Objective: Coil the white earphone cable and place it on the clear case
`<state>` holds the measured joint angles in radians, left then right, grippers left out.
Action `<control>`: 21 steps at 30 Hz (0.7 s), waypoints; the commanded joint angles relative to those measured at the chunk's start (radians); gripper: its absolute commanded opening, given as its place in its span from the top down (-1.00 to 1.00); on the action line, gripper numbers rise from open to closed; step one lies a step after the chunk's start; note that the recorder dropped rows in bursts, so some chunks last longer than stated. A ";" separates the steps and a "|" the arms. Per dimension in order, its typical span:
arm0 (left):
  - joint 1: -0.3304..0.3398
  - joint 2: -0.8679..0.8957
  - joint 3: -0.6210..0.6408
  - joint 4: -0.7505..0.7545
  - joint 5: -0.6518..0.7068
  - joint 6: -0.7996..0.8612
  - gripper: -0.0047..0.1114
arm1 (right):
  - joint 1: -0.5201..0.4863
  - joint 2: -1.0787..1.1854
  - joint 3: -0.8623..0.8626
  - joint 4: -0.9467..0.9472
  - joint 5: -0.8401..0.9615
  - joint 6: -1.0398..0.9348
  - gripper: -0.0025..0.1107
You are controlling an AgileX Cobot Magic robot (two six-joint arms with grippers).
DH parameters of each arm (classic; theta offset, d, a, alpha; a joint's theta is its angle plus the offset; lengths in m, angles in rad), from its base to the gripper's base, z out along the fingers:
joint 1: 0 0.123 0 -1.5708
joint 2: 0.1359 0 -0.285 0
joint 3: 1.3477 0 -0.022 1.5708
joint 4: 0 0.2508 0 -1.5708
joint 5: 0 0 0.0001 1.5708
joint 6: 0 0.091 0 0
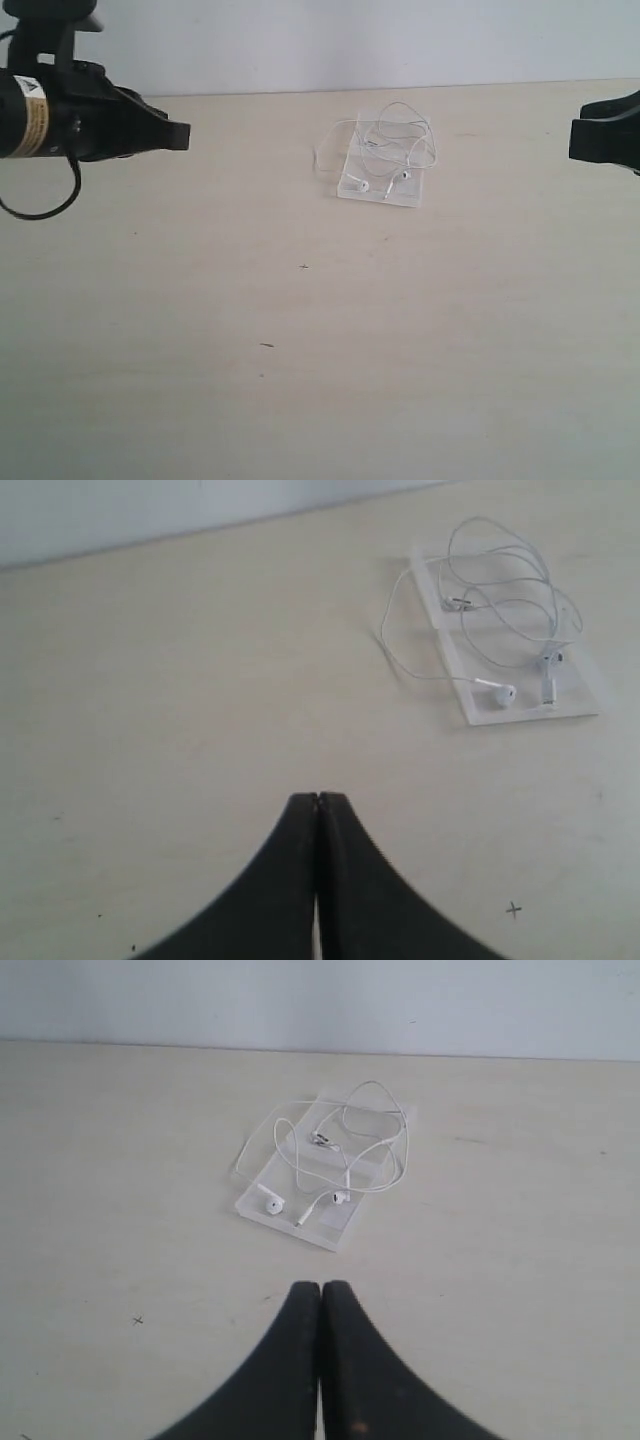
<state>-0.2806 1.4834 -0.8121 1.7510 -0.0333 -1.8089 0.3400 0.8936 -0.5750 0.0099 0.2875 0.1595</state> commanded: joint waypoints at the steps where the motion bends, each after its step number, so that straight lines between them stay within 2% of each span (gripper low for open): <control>1: -0.132 -0.185 0.116 -0.024 0.136 -0.038 0.92 | -0.003 -0.008 0.004 0.001 -0.005 0.001 0.96; 6: -0.277 -0.383 0.217 -0.024 0.223 -0.081 0.92 | -0.003 -0.008 0.004 0.001 -0.005 0.001 0.96; 9: -0.333 -0.489 0.263 -0.024 0.250 -0.096 0.92 | -0.003 -0.008 0.004 0.001 -0.005 0.001 0.96; 16: -0.352 -0.696 0.368 -0.051 0.243 -0.072 0.92 | -0.003 -0.008 0.004 0.001 -0.005 0.001 0.96; 18: -0.347 -0.768 0.399 -0.268 0.257 0.144 0.92 | -0.003 -0.008 0.004 0.001 -0.005 0.001 0.96; 19: -0.347 -0.802 0.409 -0.401 0.268 0.288 0.92 | -0.003 -0.008 0.004 0.001 -0.005 0.001 0.96; 20: -0.347 -0.837 0.418 -0.574 0.273 0.501 0.92 | -0.003 -0.008 0.004 0.001 -0.005 0.001 0.96; 21: -0.347 -0.870 0.430 -0.680 0.266 0.628 0.92 | -0.003 -0.008 0.004 0.001 -0.005 0.001 0.96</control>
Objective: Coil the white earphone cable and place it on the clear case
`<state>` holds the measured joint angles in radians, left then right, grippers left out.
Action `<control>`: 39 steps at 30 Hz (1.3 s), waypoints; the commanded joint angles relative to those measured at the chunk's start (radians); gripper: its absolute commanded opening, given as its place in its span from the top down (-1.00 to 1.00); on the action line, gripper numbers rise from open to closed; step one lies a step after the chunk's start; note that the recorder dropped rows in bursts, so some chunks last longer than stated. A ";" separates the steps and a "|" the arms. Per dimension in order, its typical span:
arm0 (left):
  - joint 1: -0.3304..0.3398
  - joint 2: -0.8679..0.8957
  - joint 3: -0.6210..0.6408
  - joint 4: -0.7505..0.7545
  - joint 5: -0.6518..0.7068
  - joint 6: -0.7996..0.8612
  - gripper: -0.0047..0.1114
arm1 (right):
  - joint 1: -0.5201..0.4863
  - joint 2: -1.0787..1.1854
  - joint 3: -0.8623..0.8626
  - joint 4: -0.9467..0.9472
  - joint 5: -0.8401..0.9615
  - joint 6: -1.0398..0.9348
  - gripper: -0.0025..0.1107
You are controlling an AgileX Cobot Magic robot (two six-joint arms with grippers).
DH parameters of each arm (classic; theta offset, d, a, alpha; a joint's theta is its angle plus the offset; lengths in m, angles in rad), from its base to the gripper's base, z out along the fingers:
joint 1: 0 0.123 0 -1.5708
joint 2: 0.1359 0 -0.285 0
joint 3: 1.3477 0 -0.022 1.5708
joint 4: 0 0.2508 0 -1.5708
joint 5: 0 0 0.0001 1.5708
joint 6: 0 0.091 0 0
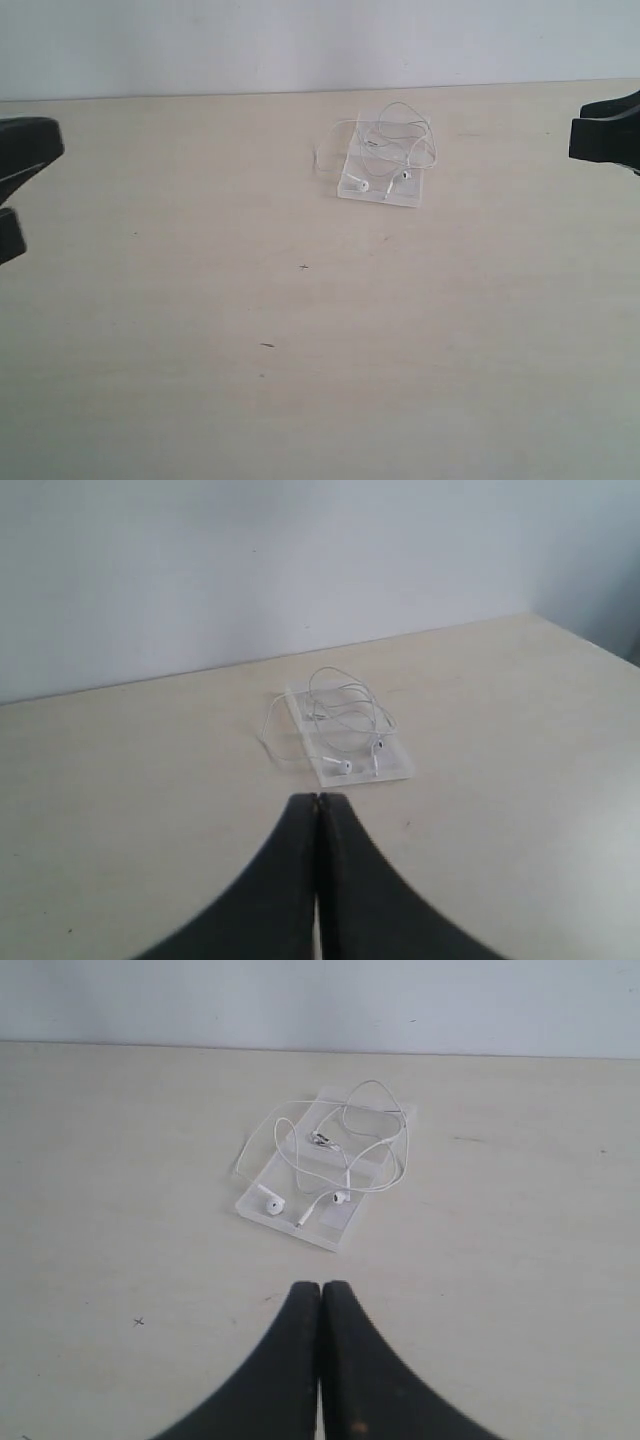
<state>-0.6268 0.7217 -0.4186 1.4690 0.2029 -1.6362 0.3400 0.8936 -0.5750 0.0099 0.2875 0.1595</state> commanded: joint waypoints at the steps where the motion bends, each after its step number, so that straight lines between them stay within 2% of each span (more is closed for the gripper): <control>1: -0.001 -0.133 0.046 -0.529 0.016 0.608 0.92 | -0.003 -0.008 0.004 0.001 -0.005 0.001 0.96; 5: -0.001 -0.251 0.128 -1.048 -0.165 1.250 0.92 | -0.003 -0.008 0.004 0.001 -0.005 0.001 0.96; 7: -0.001 -0.299 0.184 -1.234 -0.276 1.456 0.92 | -0.003 -0.008 0.004 0.001 -0.005 0.001 0.96; 8: -0.001 -0.323 0.213 -1.274 -0.307 1.510 0.92 | -0.003 -0.008 0.004 0.001 -0.005 0.001 0.96; 12: -0.001 -0.391 0.281 -1.368 -0.332 1.597 0.92 | -0.003 -0.008 0.004 0.001 -0.005 0.001 0.96; 20: 0.013 -0.408 0.294 -1.404 -0.305 1.676 0.92 | -0.003 -0.008 0.004 0.001 -0.005 0.003 0.96; 25: 0.079 -0.439 0.392 -1.495 -0.470 1.710 0.92 | -0.003 -0.008 0.004 0.001 -0.005 0.003 0.96; 27: 0.093 -0.454 0.419 -1.497 -0.491 1.706 0.92 | -0.003 -0.008 0.004 0.001 -0.005 0.003 0.96; 30: 0.095 -0.468 0.419 -1.495 -0.385 1.704 0.92 | -0.003 -0.008 0.004 0.001 -0.005 0.003 0.96; 39: 0.095 -0.468 0.419 -1.495 -0.183 1.636 0.92 | -0.003 -0.008 0.004 0.001 -0.005 0.003 0.96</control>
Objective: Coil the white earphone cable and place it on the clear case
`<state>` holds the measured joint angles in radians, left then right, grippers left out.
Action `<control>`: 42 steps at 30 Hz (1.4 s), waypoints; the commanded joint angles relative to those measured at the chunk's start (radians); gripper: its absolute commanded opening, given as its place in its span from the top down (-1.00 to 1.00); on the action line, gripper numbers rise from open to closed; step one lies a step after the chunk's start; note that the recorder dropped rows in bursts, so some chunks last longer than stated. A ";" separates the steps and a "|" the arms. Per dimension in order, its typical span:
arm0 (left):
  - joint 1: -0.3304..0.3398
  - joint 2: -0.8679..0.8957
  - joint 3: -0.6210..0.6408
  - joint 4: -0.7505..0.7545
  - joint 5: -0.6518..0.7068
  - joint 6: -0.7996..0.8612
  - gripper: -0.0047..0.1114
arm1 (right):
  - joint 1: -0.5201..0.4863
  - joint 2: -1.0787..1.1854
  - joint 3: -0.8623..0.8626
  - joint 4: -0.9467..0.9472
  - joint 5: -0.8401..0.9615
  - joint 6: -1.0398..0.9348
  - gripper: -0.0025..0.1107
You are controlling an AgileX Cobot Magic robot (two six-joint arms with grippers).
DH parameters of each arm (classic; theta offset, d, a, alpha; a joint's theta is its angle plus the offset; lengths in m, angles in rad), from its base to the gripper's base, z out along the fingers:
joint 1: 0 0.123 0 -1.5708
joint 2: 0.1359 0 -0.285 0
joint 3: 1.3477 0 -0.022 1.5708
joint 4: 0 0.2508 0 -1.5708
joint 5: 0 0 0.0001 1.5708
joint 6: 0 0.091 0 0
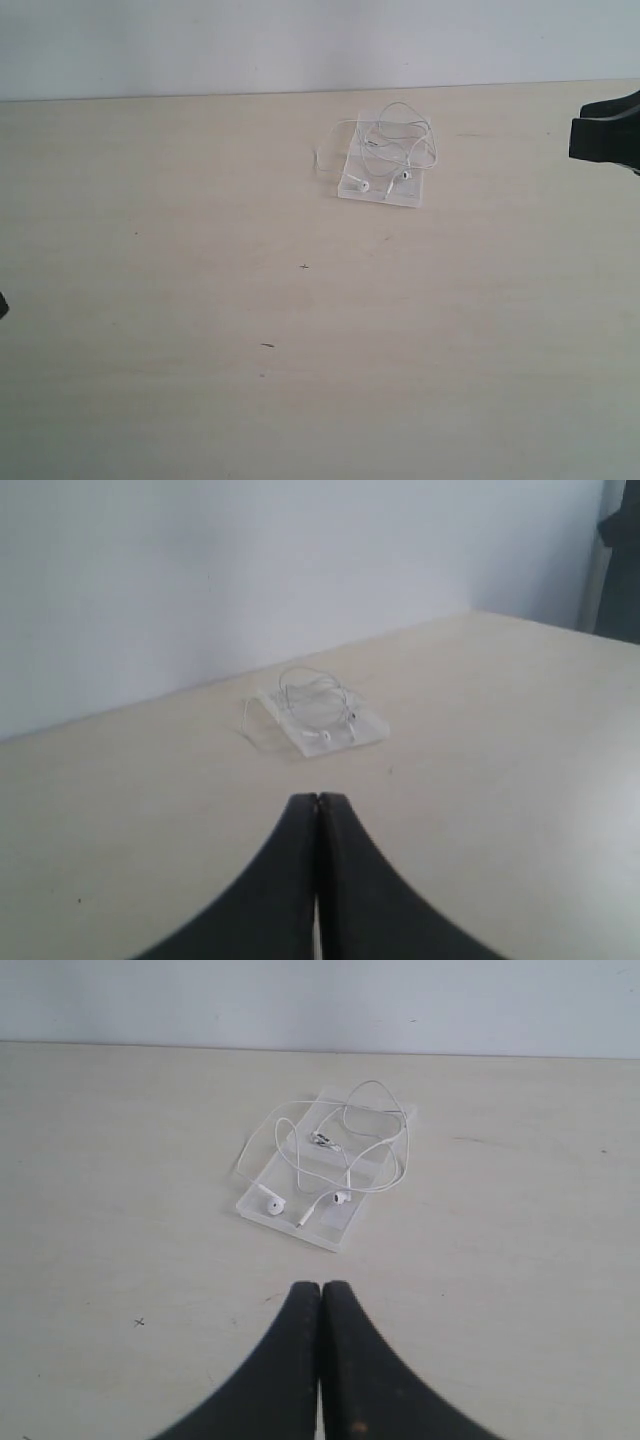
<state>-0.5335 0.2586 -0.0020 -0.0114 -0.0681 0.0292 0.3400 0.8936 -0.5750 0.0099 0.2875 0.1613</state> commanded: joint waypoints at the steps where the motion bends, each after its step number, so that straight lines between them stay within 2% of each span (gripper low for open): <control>1: 0.002 -0.005 0.002 -0.015 0.109 -0.060 0.92 | -0.003 -0.008 0.004 0.001 -0.005 0.001 0.96; 5: 0.002 -0.005 0.002 -0.015 0.118 -0.149 0.92 | -0.003 -0.008 0.004 0.001 -0.005 0.001 0.96; 13: 0.002 -0.005 0.002 -0.015 0.114 -0.228 0.92 | -0.003 -0.008 0.004 0.001 -0.005 0.001 0.96; 17: 0.017 -0.005 0.002 -0.015 0.183 -0.232 0.92 | -0.003 -0.008 0.004 0.001 -0.005 0.001 0.96; 23: 0.164 -0.005 0.002 -0.013 0.266 -0.208 0.92 | -0.003 -0.008 0.004 0.001 -0.005 0.001 0.96; 28: 0.335 -0.036 0.002 -0.008 0.314 -0.206 0.92 | -0.003 -0.008 0.004 0.001 -0.005 0.001 0.96; 33: 0.474 -0.127 0.002 -0.004 0.332 -0.202 0.92 | -0.003 -0.008 0.004 0.001 -0.005 0.001 0.96; 38: 0.547 -0.175 0.002 -0.004 0.332 -0.201 0.92 | -0.003 -0.008 0.004 0.001 -0.005 0.001 0.96; 42: 0.552 -0.181 0.002 -0.004 0.332 -0.201 0.92 | -0.003 -0.008 0.004 0.001 -0.005 0.001 0.96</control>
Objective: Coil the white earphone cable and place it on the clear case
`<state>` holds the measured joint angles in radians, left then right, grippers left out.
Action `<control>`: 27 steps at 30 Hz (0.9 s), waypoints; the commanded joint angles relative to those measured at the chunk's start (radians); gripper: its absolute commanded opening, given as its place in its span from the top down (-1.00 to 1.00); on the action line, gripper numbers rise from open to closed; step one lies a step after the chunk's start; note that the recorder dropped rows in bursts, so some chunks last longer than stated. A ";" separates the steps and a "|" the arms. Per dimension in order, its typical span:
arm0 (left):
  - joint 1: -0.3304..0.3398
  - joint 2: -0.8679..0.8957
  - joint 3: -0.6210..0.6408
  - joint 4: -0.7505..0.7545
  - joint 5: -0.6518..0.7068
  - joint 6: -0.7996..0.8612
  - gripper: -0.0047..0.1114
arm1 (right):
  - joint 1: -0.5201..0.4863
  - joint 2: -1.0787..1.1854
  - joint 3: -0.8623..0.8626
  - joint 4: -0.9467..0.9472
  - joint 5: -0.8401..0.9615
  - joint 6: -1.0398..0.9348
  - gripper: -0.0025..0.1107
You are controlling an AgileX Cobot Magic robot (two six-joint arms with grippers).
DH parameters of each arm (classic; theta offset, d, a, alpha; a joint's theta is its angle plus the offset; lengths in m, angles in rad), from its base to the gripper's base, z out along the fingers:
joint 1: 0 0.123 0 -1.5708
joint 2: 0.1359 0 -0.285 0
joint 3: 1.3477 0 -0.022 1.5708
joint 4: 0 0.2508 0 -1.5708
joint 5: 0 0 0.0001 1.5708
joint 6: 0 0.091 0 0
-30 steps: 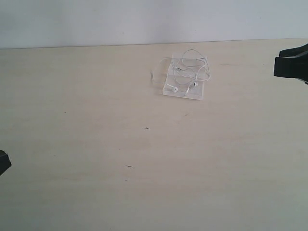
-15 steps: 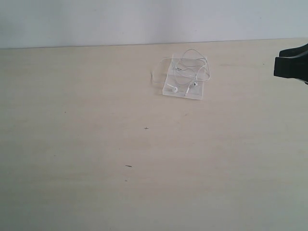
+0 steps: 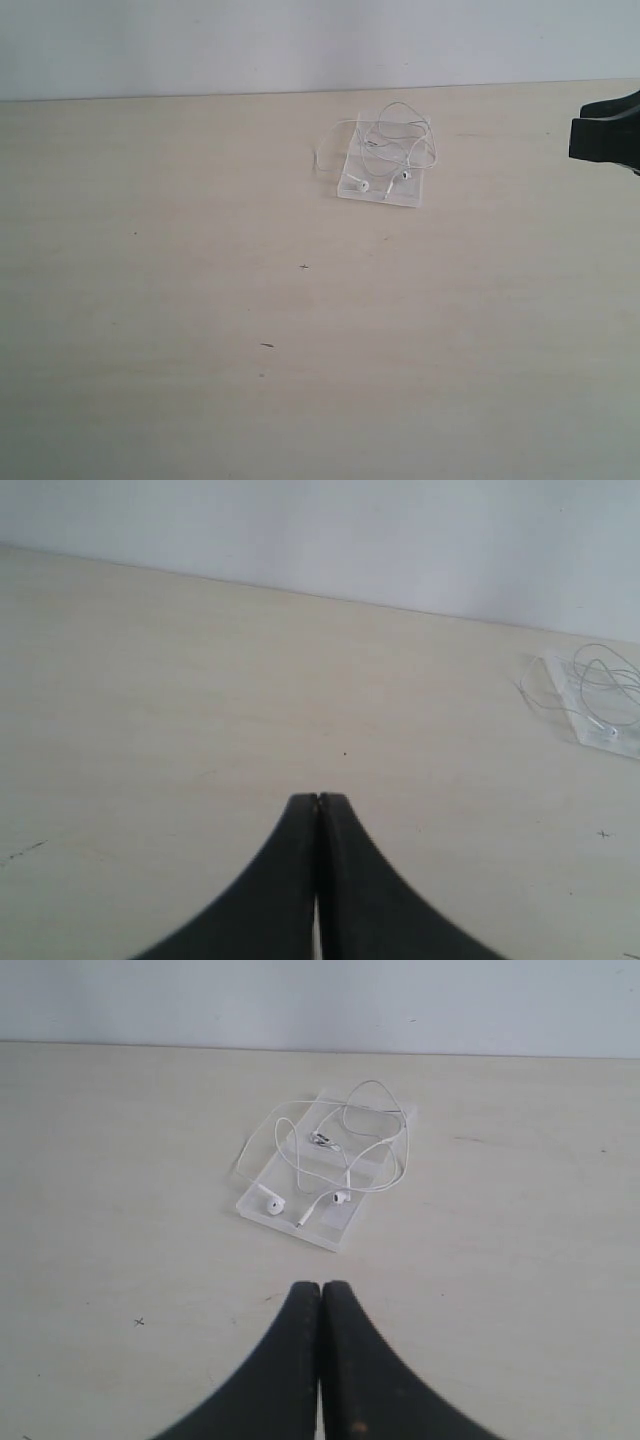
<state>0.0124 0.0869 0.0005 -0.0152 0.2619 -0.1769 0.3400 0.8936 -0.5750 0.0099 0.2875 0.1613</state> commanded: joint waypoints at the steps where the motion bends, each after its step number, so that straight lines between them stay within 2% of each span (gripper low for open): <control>1: 0.007 -0.009 -0.001 0.000 0.002 0.005 0.92 | -0.003 -0.008 0.004 0.001 -0.005 0.001 0.96; 15: 0.007 -0.008 -0.001 0.000 0.002 0.008 0.92 | -0.006 -0.026 0.004 -0.038 -0.009 -0.030 0.96; 19: 0.007 -0.008 -0.001 0.000 0.002 0.008 0.92 | -0.057 -0.164 0.045 -0.069 -0.025 -0.072 0.96; 24: 0.007 -0.008 -0.001 0.000 0.002 0.008 0.92 | -0.201 -0.459 0.173 -0.069 -0.082 -0.112 0.96; 27: 0.007 -0.008 -0.001 0.000 0.002 0.008 0.92 | -0.249 -0.619 0.241 -0.069 -0.077 -0.112 0.96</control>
<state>0.0170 0.0846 0.0005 -0.0152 0.2626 -0.1725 0.1289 0.3898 -0.3849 -0.0507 0.2204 0.0630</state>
